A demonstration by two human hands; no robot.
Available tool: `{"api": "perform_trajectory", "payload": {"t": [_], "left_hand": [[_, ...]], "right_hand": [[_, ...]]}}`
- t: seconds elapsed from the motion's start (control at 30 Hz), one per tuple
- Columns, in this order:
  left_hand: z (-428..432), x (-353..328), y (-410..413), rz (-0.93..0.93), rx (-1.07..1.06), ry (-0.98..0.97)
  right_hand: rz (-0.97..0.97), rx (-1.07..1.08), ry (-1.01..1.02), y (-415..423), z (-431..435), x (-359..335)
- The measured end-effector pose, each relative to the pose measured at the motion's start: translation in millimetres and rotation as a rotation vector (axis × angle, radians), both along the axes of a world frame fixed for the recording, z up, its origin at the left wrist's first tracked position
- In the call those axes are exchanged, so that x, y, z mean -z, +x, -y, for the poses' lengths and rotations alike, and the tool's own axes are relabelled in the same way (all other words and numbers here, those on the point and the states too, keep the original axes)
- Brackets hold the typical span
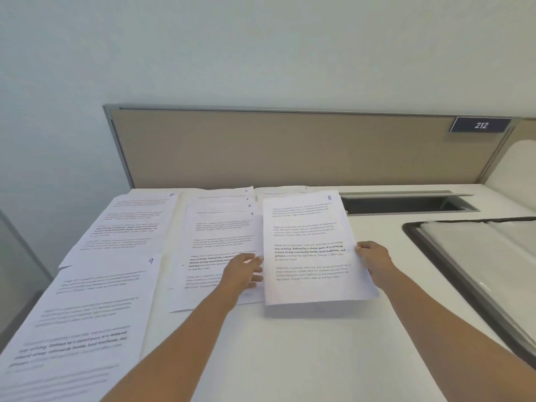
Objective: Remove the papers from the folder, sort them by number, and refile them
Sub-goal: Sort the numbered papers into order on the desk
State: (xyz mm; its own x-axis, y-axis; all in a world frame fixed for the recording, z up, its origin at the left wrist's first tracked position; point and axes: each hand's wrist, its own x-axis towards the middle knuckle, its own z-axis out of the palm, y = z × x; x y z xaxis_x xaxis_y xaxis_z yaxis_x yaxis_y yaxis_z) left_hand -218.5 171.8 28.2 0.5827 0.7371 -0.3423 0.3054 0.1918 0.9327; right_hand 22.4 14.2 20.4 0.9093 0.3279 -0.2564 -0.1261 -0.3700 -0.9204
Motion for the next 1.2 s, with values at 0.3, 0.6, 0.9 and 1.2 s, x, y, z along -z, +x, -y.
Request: {"api": "perform_trajectory", "payload": {"t": [0.3, 0.6, 0.9, 1.2], "left_hand": [[0, 42, -1, -0.649, 0.349, 0.856], [-3, 51, -17, -0.679, 0.332, 0.880], [1, 50, -17, -0.679, 0.324, 0.866], [2, 49, -16, -0.679, 0.311, 0.871]], "right_hand": [[0.049, -0.008, -0.093, 39, 7, 15], [0.132, -0.041, -0.128, 34, -18, 19], [0.200, 0.068, -0.166, 28, -19, 29], [0.309, 0.004, -0.242, 19, -21, 30]]}}
